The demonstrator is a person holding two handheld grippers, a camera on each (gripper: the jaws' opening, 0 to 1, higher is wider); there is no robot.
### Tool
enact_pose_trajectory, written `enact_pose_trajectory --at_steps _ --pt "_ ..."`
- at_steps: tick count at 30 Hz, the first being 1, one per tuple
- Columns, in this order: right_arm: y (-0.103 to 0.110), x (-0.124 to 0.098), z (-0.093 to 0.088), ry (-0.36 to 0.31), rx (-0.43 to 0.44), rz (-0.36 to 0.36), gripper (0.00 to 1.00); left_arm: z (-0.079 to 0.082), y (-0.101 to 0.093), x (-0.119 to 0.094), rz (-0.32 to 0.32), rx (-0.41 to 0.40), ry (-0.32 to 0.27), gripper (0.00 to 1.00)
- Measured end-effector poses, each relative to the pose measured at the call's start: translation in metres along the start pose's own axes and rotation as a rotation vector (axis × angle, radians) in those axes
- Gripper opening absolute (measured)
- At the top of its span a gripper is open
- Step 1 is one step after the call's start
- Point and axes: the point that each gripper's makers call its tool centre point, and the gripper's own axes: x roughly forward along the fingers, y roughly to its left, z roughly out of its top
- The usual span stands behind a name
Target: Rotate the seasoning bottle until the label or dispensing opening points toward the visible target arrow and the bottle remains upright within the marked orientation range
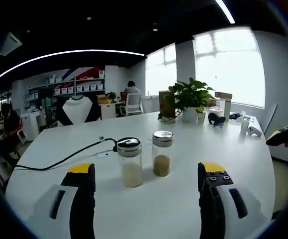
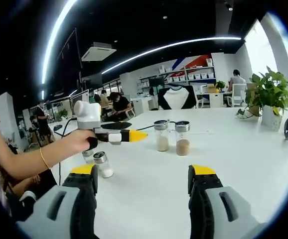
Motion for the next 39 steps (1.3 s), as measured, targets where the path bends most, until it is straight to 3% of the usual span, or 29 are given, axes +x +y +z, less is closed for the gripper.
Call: enact_pose_trajectory --at_steps 11,32,39 --pt "-0.013 0.002 -0.003 0.005 0.019 -0.020 0.74 -0.003 0.008 0.024 -0.003 0.024 0.028 0.86" --pt "-0.030 0.007 -0.007 0.016 0.040 -0.039 0.73 -0.010 0.015 0.070 0.000 0.000 0.065 0.83" --pt "-0.037 0.004 -0.013 0.021 0.059 -0.054 0.73 -0.016 0.026 0.078 0.047 -0.006 0.081 0.80"
